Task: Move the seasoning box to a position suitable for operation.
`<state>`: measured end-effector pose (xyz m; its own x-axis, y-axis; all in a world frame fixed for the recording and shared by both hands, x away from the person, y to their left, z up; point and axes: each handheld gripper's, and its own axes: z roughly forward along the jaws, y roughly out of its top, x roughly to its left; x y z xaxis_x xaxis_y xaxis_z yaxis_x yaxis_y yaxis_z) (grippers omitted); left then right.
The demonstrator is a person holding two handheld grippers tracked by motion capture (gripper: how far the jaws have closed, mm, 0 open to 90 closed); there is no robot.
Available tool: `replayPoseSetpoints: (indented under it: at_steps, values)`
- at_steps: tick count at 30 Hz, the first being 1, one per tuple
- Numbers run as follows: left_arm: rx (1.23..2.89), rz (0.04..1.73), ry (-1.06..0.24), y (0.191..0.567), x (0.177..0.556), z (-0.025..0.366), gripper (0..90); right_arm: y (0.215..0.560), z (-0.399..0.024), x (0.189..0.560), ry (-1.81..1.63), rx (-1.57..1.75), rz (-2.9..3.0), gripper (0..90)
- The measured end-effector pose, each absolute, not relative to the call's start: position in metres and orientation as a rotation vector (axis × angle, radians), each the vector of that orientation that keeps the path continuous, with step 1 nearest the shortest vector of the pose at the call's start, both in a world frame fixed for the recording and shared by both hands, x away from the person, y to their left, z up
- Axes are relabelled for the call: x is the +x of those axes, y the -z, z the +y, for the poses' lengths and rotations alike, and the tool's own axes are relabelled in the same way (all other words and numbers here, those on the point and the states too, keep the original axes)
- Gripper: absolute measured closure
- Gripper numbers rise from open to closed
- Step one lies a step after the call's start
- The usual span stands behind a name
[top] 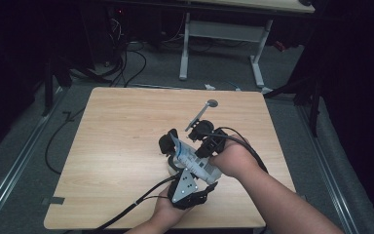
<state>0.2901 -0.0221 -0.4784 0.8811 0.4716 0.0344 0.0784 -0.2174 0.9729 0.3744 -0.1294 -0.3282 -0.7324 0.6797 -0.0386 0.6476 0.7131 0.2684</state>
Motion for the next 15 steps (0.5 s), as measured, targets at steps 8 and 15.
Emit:
replayPoseSetpoints:
  at_steps: [8,15]
  values:
    - [1.768,0.417,-0.381,0.4776,0.2901,-0.0218,52.7,0.3279,-0.1293,0.3744,-0.365,1.082,2.783,89.9]
    - [1.766,0.418,-0.381,0.4768,0.2902,-0.0215,52.7,0.3273,-0.1288,0.3743,-0.361,1.080,2.779,89.9]
